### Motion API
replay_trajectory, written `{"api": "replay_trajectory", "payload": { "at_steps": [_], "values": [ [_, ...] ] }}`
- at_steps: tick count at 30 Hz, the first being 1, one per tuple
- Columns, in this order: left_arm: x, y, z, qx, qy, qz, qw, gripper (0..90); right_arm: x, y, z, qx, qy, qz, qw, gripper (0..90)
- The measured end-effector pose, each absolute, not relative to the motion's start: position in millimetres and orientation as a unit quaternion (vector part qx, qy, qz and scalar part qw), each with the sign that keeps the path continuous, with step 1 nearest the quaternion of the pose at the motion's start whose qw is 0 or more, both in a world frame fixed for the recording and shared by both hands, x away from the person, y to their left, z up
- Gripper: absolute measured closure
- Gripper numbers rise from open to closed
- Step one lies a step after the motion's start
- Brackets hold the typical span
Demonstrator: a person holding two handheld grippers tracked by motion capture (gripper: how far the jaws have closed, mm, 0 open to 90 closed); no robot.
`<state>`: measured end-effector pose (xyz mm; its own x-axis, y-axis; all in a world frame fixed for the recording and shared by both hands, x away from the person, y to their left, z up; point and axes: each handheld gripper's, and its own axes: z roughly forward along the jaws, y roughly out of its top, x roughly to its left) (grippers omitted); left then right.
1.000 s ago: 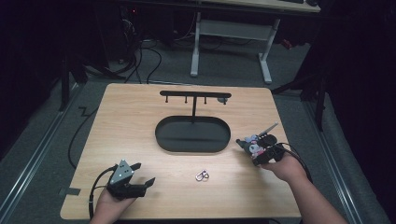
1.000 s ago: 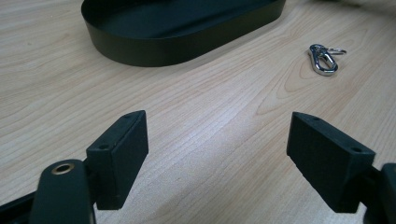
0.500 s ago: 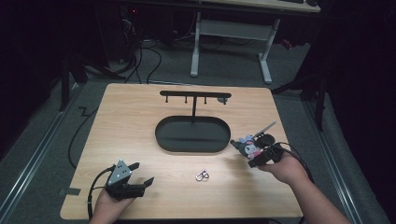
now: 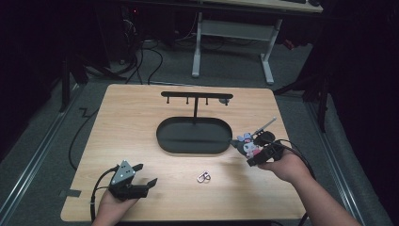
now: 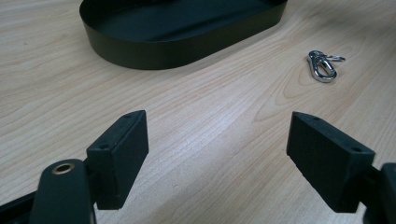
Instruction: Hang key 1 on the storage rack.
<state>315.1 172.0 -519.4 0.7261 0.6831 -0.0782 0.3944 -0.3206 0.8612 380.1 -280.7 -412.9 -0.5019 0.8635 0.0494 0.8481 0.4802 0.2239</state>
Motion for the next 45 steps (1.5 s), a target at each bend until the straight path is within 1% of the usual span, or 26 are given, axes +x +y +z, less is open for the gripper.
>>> {"api": "replay_trajectory", "payload": {
  "at_steps": [8, 16, 22, 32, 45],
  "values": [
    [316, 171, -517, 0.793, 0.335, 0.151, 0.486, 21.4, 379, -279, -412, 0.495, 0.861, 0.115, 0.038, 48.8],
    [318, 168, -517, 0.798, 0.328, 0.15, 0.483, 21.4, 383, -277, -399, 0.501, 0.856, 0.124, 0.036, 48.8],
    [316, 167, -518, 0.804, 0.319, 0.151, 0.478, 21.4, 391, -275, -388, 0.496, 0.858, 0.126, 0.044, 48.8],
    [311, 184, -517, 0.793, 0.338, 0.16, 0.48, 20.5, 401, -270, -373, 0.497, 0.856, 0.132, 0.049, 48.7],
    [300, 200, -519, 0.789, 0.359, 0.175, 0.467, 20.5, 415, -264, -359, 0.484, 0.862, 0.144, 0.051, 48.8]
  ]
}}
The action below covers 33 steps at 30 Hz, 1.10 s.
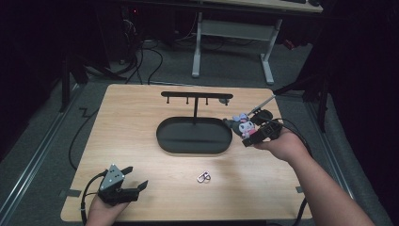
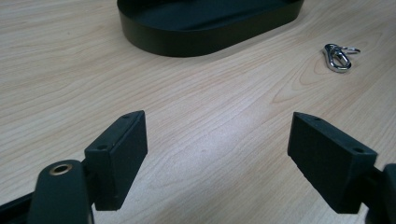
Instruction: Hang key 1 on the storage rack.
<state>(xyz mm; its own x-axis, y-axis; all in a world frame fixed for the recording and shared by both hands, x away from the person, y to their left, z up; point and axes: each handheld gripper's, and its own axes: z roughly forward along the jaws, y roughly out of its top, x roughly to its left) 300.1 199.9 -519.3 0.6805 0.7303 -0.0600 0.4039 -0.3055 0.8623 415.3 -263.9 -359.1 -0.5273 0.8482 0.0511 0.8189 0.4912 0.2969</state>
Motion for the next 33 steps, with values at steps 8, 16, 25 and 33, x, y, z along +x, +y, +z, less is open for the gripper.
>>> {"api": "replay_trajectory", "payload": {
  "at_steps": [8, 16, 25, 33],
  "values": [
    [296, 204, -519, 0.787, 0.363, 0.177, 0.466, 20.5, 417, -255, -342, 0.475, 0.865, 0.148, 0.057, 48.8],
    [297, 203, -519, 0.788, 0.36, 0.175, 0.468, 20.5, 421, -244, -326, 0.471, 0.867, 0.15, 0.065, 48.8],
    [297, 203, -519, 0.789, 0.358, 0.173, 0.468, 20.5, 430, -235, -316, 0.468, 0.868, 0.154, 0.07, 48.8],
    [297, 203, -519, 0.789, 0.358, 0.174, 0.469, 20.6, 441, -231, -311, 0.468, 0.866, 0.156, 0.078, 48.8]
  ]
}}
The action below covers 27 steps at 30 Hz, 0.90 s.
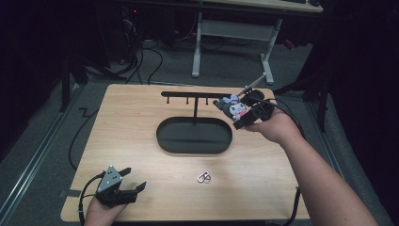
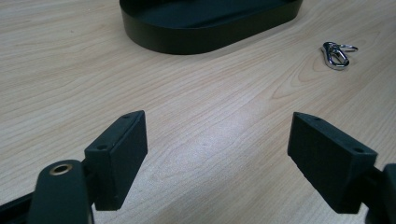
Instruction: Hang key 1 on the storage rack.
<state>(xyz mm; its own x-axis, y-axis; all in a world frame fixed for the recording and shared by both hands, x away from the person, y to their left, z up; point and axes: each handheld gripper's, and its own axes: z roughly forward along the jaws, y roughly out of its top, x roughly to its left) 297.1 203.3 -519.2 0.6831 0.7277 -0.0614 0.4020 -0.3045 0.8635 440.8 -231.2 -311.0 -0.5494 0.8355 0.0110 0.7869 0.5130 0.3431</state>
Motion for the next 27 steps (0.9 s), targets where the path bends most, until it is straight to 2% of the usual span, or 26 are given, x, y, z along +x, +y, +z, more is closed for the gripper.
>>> {"api": "replay_trajectory", "payload": {
  "at_steps": [16, 27],
  "values": [
    [297, 203, -519, 0.79, 0.354, 0.174, 0.469, 20.6, 453, -235, -308, 0.484, 0.855, 0.16, 0.097, 48.7],
    [297, 200, -519, 0.793, 0.351, 0.173, 0.468, 20.5, 444, -255, -332, 0.495, 0.849, 0.162, 0.085, 48.6]
  ]
}}
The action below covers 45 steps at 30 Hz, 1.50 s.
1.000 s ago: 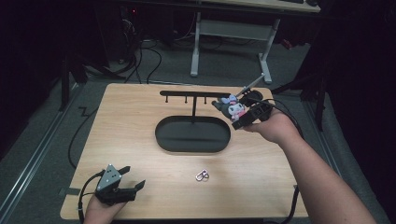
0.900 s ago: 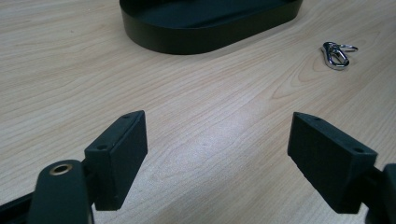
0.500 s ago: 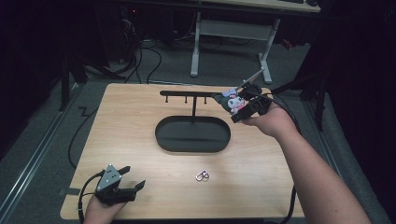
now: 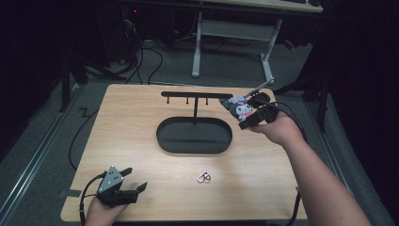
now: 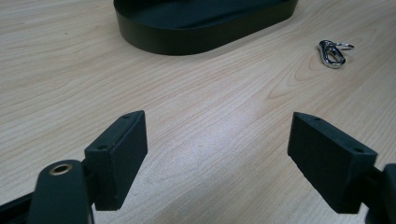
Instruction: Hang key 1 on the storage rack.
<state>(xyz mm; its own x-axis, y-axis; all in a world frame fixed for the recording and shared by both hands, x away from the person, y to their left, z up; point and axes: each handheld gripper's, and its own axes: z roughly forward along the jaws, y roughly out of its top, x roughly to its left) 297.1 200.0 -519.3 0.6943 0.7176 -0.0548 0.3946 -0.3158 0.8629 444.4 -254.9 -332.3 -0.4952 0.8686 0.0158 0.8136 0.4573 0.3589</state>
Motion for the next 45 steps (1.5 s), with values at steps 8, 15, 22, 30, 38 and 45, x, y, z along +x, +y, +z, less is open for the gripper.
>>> {"api": "replay_trajectory", "payload": {
  "at_steps": [8, 15, 22, 30, 38, 45],
  "values": [
    [297, 198, -520, 0.794, 0.35, 0.171, 0.466, 20.5, 440, -260, -349, 0.5, 0.849, 0.154, 0.079, 48.5],
    [298, 197, -520, 0.798, 0.346, 0.169, 0.464, 20.5, 443, -256, -372, 0.497, 0.851, 0.149, 0.084, 47.9],
    [298, 197, -521, 0.798, 0.346, 0.167, 0.464, 20.5, 451, -249, -391, 0.501, 0.848, 0.151, 0.083, 46.7],
    [299, 197, -521, 0.799, 0.346, 0.166, 0.464, 20.5, 457, -244, -407, 0.509, 0.845, 0.147, 0.079, 45.3],
    [300, 196, -521, 0.801, 0.342, 0.163, 0.463, 20.6, 459, -244, -419, 0.518, 0.839, 0.151, 0.076, 40.2],
    [301, 194, -521, 0.802, 0.34, 0.163, 0.463, 20.6, 454, -251, -416, 0.523, 0.831, 0.167, 0.085, 35.0]
  ]
}}
